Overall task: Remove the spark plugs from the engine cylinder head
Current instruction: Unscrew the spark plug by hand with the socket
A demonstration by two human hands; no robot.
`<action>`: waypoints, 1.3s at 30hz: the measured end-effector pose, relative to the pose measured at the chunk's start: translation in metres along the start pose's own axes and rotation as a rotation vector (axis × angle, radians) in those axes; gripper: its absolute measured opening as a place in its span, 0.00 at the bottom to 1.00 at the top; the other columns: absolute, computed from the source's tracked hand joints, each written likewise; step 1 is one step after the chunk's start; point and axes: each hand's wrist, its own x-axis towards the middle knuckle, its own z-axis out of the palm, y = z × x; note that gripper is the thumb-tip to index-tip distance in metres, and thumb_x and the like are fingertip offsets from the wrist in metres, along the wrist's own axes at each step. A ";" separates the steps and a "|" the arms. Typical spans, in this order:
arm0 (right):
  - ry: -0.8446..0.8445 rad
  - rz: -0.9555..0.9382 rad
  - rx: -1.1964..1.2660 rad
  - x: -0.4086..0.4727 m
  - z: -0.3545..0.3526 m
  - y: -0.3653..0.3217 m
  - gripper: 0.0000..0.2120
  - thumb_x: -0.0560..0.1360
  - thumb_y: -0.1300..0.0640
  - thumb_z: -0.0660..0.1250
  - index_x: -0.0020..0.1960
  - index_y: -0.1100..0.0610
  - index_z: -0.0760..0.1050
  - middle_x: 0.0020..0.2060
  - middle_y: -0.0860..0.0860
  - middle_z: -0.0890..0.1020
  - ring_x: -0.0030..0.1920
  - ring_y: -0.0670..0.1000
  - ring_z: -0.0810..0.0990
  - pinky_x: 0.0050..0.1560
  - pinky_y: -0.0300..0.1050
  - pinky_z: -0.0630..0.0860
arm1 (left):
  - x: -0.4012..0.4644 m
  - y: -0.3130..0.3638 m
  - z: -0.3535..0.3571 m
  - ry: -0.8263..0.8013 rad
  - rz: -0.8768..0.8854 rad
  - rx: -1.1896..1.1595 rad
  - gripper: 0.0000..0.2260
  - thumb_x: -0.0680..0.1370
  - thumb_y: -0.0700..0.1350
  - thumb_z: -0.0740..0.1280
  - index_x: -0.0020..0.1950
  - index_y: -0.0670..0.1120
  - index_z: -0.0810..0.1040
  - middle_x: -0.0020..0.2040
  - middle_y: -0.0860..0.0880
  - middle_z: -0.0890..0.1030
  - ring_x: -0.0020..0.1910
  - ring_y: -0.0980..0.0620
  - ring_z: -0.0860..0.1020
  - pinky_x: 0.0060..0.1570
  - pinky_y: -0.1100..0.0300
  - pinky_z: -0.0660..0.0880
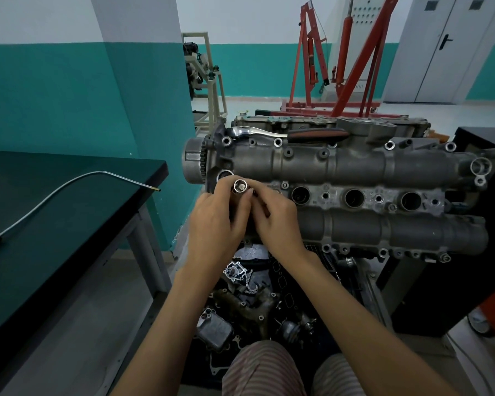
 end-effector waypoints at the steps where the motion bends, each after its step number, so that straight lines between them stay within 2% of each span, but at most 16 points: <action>1: 0.006 -0.013 -0.008 -0.001 0.000 0.000 0.14 0.78 0.57 0.58 0.60 0.53 0.75 0.50 0.47 0.82 0.49 0.42 0.79 0.50 0.38 0.75 | -0.001 -0.001 0.001 0.012 0.002 -0.007 0.13 0.78 0.52 0.57 0.52 0.45 0.74 0.36 0.52 0.77 0.34 0.51 0.72 0.36 0.69 0.66; 5: 0.024 -0.049 -0.033 -0.002 0.000 -0.001 0.13 0.78 0.57 0.57 0.60 0.54 0.74 0.50 0.47 0.82 0.49 0.43 0.79 0.50 0.38 0.75 | -0.002 -0.002 0.003 0.064 0.021 -0.028 0.12 0.78 0.49 0.59 0.51 0.42 0.75 0.38 0.49 0.79 0.35 0.48 0.74 0.36 0.63 0.67; 10: 0.009 0.014 -0.040 0.000 0.000 -0.004 0.13 0.78 0.56 0.58 0.61 0.53 0.74 0.48 0.45 0.81 0.47 0.40 0.78 0.48 0.38 0.75 | 0.001 0.001 0.004 0.050 -0.028 0.015 0.11 0.77 0.50 0.63 0.47 0.42 0.74 0.33 0.48 0.76 0.32 0.47 0.73 0.30 0.61 0.66; 13: 0.026 0.077 -0.059 -0.001 0.002 -0.001 0.15 0.75 0.57 0.64 0.61 0.53 0.71 0.34 0.40 0.76 0.37 0.37 0.75 0.38 0.30 0.70 | 0.002 0.003 0.004 0.040 -0.048 0.013 0.12 0.77 0.50 0.66 0.42 0.42 0.70 0.30 0.50 0.73 0.30 0.47 0.72 0.27 0.57 0.68; 15: 0.045 0.134 -0.049 0.000 0.002 -0.001 0.11 0.73 0.56 0.67 0.55 0.51 0.71 0.28 0.41 0.69 0.31 0.40 0.71 0.32 0.31 0.66 | 0.003 0.003 0.004 0.030 -0.055 0.003 0.14 0.76 0.52 0.65 0.42 0.42 0.69 0.30 0.50 0.73 0.30 0.48 0.71 0.28 0.57 0.68; 17: 0.047 0.141 -0.015 0.001 0.002 -0.002 0.03 0.74 0.54 0.65 0.47 0.51 0.72 0.28 0.43 0.71 0.30 0.42 0.71 0.31 0.36 0.68 | 0.003 0.003 0.003 0.030 -0.048 -0.008 0.12 0.75 0.54 0.64 0.45 0.44 0.70 0.30 0.53 0.73 0.29 0.53 0.71 0.30 0.61 0.67; 18: 0.046 0.127 -0.010 0.001 0.002 -0.003 0.03 0.75 0.53 0.63 0.46 0.53 0.73 0.29 0.43 0.73 0.31 0.42 0.72 0.32 0.37 0.69 | 0.003 0.002 0.002 0.030 -0.041 -0.021 0.12 0.75 0.54 0.63 0.49 0.46 0.71 0.32 0.56 0.73 0.30 0.57 0.71 0.32 0.65 0.66; 21: 0.026 0.095 -0.026 0.001 0.001 -0.005 0.08 0.76 0.55 0.61 0.52 0.55 0.76 0.33 0.37 0.76 0.35 0.39 0.75 0.37 0.31 0.69 | 0.003 -0.001 -0.001 0.021 0.026 -0.070 0.15 0.77 0.50 0.62 0.62 0.48 0.72 0.39 0.59 0.72 0.35 0.66 0.71 0.37 0.75 0.64; 23: 0.000 0.071 -0.043 0.002 0.000 -0.006 0.11 0.77 0.59 0.60 0.58 0.56 0.75 0.42 0.41 0.81 0.43 0.40 0.79 0.44 0.38 0.75 | 0.003 -0.005 -0.003 0.015 0.079 -0.062 0.15 0.77 0.47 0.62 0.63 0.47 0.74 0.43 0.58 0.72 0.39 0.69 0.70 0.41 0.77 0.64; 26: -0.056 0.037 -0.111 0.003 -0.001 -0.009 0.15 0.78 0.61 0.59 0.64 0.58 0.72 0.51 0.53 0.82 0.51 0.49 0.80 0.51 0.47 0.77 | 0.004 -0.007 -0.002 0.053 0.076 -0.073 0.09 0.77 0.46 0.63 0.56 0.48 0.76 0.42 0.57 0.74 0.37 0.66 0.70 0.40 0.77 0.65; 28: -0.062 0.063 -0.156 0.003 0.000 -0.007 0.17 0.78 0.59 0.61 0.67 0.58 0.70 0.48 0.53 0.82 0.48 0.49 0.81 0.49 0.43 0.76 | 0.005 -0.005 -0.001 0.092 0.020 -0.099 0.03 0.76 0.47 0.66 0.47 0.50 0.73 0.35 0.57 0.73 0.32 0.60 0.70 0.33 0.74 0.65; 29: -0.046 0.097 -0.165 0.003 0.001 -0.006 0.19 0.77 0.57 0.63 0.67 0.57 0.69 0.42 0.49 0.81 0.42 0.46 0.80 0.45 0.39 0.75 | 0.005 -0.003 0.000 0.108 -0.017 -0.112 0.06 0.76 0.48 0.67 0.43 0.50 0.70 0.31 0.55 0.71 0.30 0.57 0.70 0.30 0.72 0.64; 31: -0.018 0.179 -0.157 0.004 0.002 -0.008 0.18 0.73 0.53 0.67 0.61 0.54 0.71 0.33 0.44 0.75 0.34 0.42 0.74 0.36 0.39 0.73 | 0.005 -0.001 0.001 0.103 -0.058 -0.106 0.12 0.75 0.50 0.67 0.39 0.46 0.67 0.28 0.52 0.69 0.27 0.53 0.68 0.27 0.65 0.65; 34: 0.001 0.196 -0.107 0.006 0.001 -0.010 0.06 0.72 0.54 0.66 0.43 0.53 0.70 0.30 0.51 0.74 0.31 0.49 0.72 0.33 0.52 0.72 | 0.006 0.004 0.002 0.073 -0.053 0.000 0.16 0.75 0.51 0.67 0.37 0.42 0.66 0.27 0.49 0.69 0.27 0.48 0.68 0.25 0.54 0.67; 36: -0.002 0.178 -0.076 0.006 0.001 -0.011 0.05 0.73 0.56 0.63 0.40 0.55 0.69 0.29 0.51 0.73 0.30 0.49 0.71 0.32 0.53 0.71 | 0.009 0.007 0.001 0.070 -0.040 0.041 0.16 0.75 0.50 0.68 0.36 0.42 0.66 0.26 0.49 0.68 0.25 0.48 0.68 0.25 0.55 0.65; 39: -0.036 0.125 -0.079 0.004 -0.002 -0.011 0.02 0.75 0.61 0.64 0.45 0.58 0.74 0.36 0.50 0.79 0.37 0.47 0.76 0.38 0.49 0.73 | 0.011 0.008 -0.003 0.019 -0.025 0.052 0.15 0.75 0.50 0.67 0.36 0.45 0.66 0.27 0.54 0.67 0.26 0.52 0.67 0.26 0.63 0.62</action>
